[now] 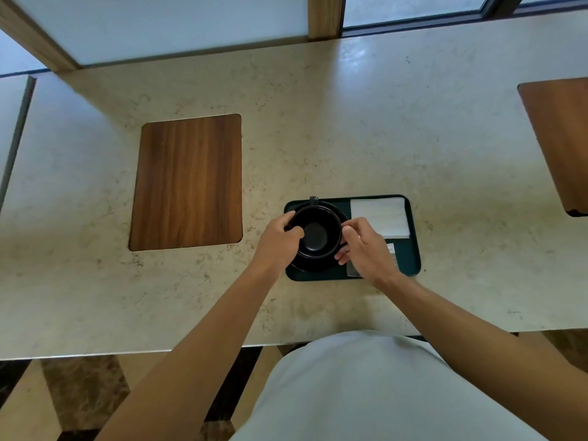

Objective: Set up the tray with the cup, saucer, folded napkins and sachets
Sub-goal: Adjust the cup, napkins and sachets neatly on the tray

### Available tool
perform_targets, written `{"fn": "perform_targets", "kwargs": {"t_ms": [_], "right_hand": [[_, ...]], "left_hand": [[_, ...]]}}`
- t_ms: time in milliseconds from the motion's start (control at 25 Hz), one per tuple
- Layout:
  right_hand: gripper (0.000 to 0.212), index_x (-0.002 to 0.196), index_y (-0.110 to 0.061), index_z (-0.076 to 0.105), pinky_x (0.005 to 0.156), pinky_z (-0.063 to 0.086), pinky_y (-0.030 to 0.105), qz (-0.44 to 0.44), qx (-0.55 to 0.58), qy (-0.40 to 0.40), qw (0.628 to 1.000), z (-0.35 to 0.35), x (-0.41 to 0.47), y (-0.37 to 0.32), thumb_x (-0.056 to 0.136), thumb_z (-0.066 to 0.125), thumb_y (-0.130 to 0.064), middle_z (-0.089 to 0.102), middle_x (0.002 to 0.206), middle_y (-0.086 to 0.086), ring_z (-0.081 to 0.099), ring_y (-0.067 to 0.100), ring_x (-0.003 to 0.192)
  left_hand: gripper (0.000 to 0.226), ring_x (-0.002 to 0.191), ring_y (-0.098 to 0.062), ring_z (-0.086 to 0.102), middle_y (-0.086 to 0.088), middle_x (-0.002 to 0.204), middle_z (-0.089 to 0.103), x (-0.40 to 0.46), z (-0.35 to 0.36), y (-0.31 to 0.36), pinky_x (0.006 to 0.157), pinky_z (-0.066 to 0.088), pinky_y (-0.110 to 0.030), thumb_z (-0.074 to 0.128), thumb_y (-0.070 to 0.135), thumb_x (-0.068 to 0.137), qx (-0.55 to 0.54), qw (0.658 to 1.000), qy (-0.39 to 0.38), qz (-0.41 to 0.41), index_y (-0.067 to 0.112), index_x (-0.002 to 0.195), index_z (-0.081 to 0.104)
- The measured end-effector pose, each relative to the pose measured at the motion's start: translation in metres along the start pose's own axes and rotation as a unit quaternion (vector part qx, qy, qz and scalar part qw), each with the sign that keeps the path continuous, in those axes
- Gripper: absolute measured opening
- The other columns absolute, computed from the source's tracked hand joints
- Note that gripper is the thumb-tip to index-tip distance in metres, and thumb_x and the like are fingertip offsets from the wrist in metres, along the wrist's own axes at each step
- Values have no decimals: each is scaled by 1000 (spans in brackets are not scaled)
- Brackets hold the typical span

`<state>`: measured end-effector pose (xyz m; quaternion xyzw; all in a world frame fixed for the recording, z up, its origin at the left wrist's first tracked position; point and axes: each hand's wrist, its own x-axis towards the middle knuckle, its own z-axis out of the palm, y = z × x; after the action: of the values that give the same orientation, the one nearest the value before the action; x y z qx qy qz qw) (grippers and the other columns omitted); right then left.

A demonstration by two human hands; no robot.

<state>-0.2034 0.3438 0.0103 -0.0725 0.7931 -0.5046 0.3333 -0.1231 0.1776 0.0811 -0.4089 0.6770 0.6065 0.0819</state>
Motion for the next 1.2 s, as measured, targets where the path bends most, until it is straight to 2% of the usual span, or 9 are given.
{"fn": "perform_targets", "kwargs": {"t_ms": [120,200,400,560,720,840,960,1040,1200], "right_hand": [[18,112,-21,52,64,62,41,-8,-12,-5,1000,2,-3,2,107,37,-30,70,92,7,72,21,69],[18,114,-21,51,62,61,36,-11,-17,-5,1000,2,-2,0,108,36,-30,69,93,7,72,21,69],[18,114,-20,51,62,61,36,-10,-18,-1,1000,1,0,-3,109,36,-29,69,93,8,72,24,70],[17,113,-21,51,59,60,29,-6,-15,0,1000,2,-2,-4,109,36,-28,69,92,8,71,21,69],[17,113,-24,55,60,56,25,-16,-17,7,1000,-5,-2,-4,108,39,-27,68,96,2,70,16,71],[17,112,-22,60,72,47,17,-32,-58,69,995,-23,3,0,104,46,-22,67,101,-4,65,9,88],[19,111,-21,64,82,43,18,-53,-154,155,974,-56,11,10,96,55,-12,58,106,-3,57,11,97],[29,116,-22,65,93,39,24,-63,-218,170,959,-77,17,18,89,60,-11,49,112,0,47,17,109],[51,131,-33,57,105,33,32,-47,-309,117,943,-112,29,33,84,65,-17,39,126,4,35,21,120]], "left_hand": [[57,82,8,66,37,78,67,-1,1,4,73,51,-25,53,19,92,18,1000,-7,8,71,68,59],[43,82,7,64,32,80,67,-1,2,3,71,48,-22,54,20,92,17,1000,-2,12,59,75,61],[26,93,-2,63,23,96,64,2,4,-3,75,50,-24,54,20,94,13,1000,9,27,45,92,56],[31,100,-5,62,17,107,64,5,3,-5,83,53,-28,55,21,94,22,999,10,24,32,123,58],[24,100,-7,60,5,120,64,13,2,-7,84,51,-27,54,35,96,133,989,51,39,27,119,56],[46,111,-20,56,-3,122,60,22,5,-7,95,48,-36,55,48,97,341,909,145,192,14,128,57],[37,97,-25,61,-6,105,68,33,29,10,86,50,-41,61,44,95,460,801,121,364,11,112,68],[30,91,-26,63,-5,98,70,42,55,26,83,50,-42,63,39,95,491,771,52,402,12,104,72],[28,103,-27,59,-5,110,66,67,99,42,93,44,-40,60,35,96,581,712,-43,391,15,115,67]]}}
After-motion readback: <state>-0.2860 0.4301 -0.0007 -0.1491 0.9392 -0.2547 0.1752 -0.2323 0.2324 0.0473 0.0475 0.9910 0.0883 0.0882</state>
